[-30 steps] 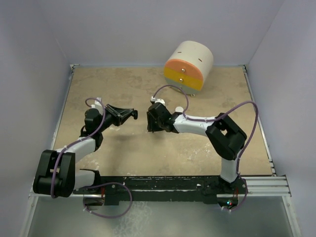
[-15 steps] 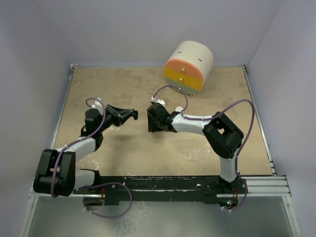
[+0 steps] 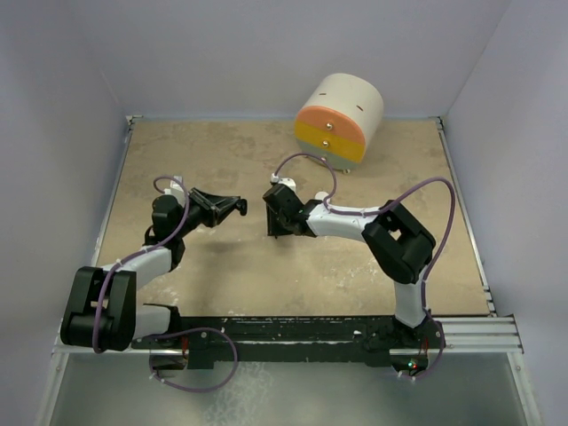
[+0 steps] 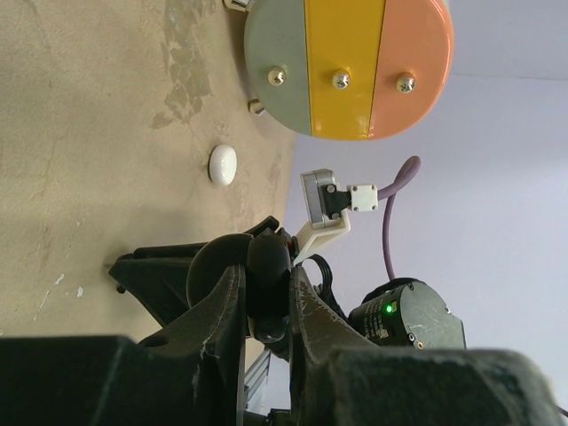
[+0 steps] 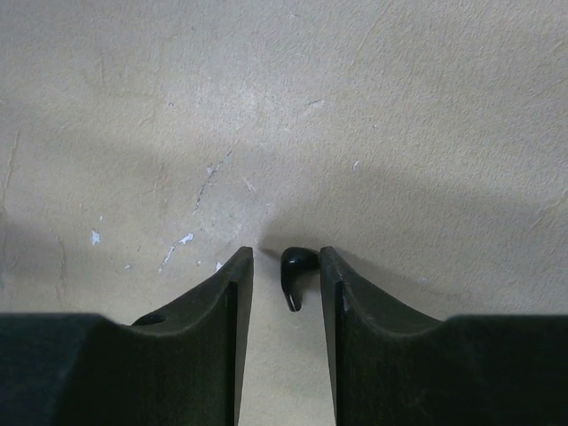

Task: Insert the wireless bluetooth earbuds into the charging case
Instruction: Pick up the earbud from the center of the board.

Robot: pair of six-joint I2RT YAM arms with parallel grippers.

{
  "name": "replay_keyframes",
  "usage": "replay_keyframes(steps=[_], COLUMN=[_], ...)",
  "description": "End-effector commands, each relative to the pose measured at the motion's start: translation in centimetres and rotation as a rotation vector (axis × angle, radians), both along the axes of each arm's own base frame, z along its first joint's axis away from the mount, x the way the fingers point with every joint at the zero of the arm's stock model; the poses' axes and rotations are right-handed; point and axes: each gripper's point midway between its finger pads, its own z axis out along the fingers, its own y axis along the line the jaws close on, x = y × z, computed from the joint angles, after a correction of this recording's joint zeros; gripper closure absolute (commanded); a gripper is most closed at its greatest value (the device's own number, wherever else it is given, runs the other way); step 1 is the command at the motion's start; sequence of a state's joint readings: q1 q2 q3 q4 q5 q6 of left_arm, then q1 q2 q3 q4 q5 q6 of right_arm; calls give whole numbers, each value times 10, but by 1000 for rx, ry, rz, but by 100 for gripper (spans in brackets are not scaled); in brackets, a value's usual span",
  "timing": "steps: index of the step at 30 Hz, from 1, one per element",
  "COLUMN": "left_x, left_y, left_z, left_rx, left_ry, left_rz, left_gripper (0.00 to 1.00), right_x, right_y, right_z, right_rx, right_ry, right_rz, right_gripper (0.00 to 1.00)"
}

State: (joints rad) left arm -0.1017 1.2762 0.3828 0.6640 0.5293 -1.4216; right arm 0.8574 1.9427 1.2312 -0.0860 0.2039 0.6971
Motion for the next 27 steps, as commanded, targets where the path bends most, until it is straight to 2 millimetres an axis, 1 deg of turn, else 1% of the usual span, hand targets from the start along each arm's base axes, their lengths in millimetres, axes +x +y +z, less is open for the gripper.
replay_keyframes(steps=[1,11,18,23,25,27], left_x=[1,1,1,2,2,3], left_y=[1,1,2,2,2,1], left_z=[13,13,12,13,14,15], left_rx=[-14,-16,-16,-16,-16,-17], left_ry=[-62,-61,-60,-60,-61,-64], left_rz=[-11,-9,-7,-5,-6,-8], left_gripper=[100,100,100,100,100,100], right_x=[-2,-4,-7,-10,-10,-9], right_y=[-5,-11,-17,-16,-15,-14], right_z=[-8,-15,-25,-27,-25,-21], right_rx=[-44,-78,-118,-113,-112,-110], right_ry=[18,27,41,51,47,41], right_rz=[-24,-10,4,21,29,38], right_gripper=[63,66,71,80,85,86])
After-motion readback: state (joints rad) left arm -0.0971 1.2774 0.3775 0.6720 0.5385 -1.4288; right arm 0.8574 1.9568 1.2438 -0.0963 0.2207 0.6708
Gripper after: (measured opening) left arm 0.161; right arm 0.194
